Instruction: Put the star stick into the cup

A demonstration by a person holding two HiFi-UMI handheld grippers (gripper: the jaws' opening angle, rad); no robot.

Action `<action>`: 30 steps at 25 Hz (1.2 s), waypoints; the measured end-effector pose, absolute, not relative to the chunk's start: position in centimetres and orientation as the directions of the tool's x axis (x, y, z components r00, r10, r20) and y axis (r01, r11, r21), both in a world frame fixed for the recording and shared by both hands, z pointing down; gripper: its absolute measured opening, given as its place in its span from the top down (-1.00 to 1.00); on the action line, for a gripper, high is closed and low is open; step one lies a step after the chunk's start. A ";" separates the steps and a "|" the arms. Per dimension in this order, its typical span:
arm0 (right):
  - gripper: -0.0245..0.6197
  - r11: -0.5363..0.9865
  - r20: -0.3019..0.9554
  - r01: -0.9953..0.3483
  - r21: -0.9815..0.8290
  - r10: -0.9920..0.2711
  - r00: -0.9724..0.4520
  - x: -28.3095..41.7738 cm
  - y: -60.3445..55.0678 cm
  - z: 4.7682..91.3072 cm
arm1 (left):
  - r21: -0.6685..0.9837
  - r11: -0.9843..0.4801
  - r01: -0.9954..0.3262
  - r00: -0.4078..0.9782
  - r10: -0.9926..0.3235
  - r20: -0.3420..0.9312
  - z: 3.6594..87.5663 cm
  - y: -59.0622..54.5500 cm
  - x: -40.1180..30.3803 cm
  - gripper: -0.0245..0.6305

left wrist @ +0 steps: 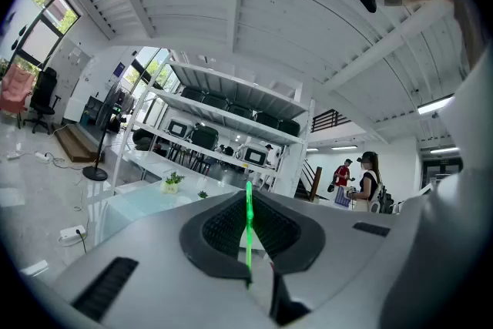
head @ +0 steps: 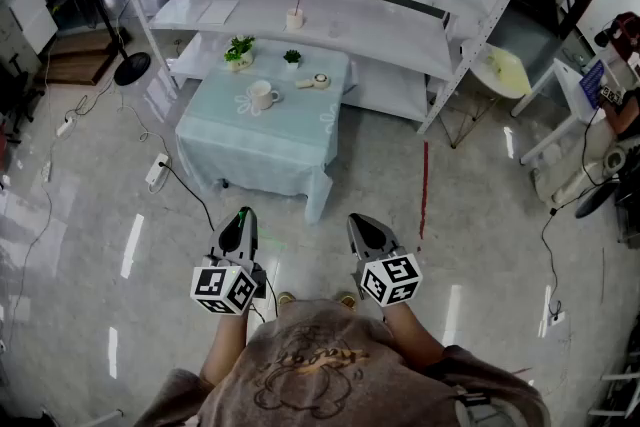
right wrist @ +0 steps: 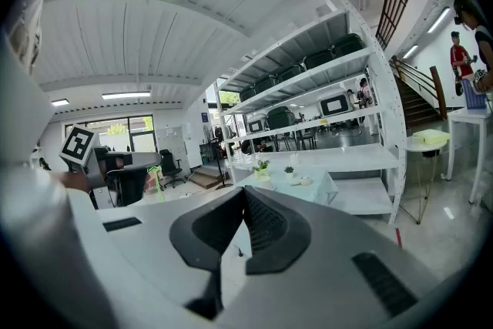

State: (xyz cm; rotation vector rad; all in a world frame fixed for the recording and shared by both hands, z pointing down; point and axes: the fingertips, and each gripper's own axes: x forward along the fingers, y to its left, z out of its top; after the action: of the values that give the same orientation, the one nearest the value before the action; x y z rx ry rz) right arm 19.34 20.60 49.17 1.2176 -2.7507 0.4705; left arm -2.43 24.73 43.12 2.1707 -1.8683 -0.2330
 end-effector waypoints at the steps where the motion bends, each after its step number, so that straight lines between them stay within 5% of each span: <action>1: 0.91 0.634 0.210 -0.735 -0.241 -0.706 -0.677 18.9 20.6 49.0 | 0.302 -0.136 -0.943 0.158 -0.986 0.050 42.9 24.7 -2.8 0.82; 30: 0.91 0.567 0.220 -0.781 -0.262 -0.753 -0.620 11.3 19.1 50.8 | 0.337 -0.225 -0.914 0.249 -0.968 0.028 43.7 20.6 -9.9 0.82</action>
State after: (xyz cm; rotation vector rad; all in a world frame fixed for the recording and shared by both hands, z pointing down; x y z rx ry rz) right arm 11.32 19.13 50.84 1.3286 -2.7062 0.5155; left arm -9.91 20.61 43.72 2.2400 -1.7462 -0.2712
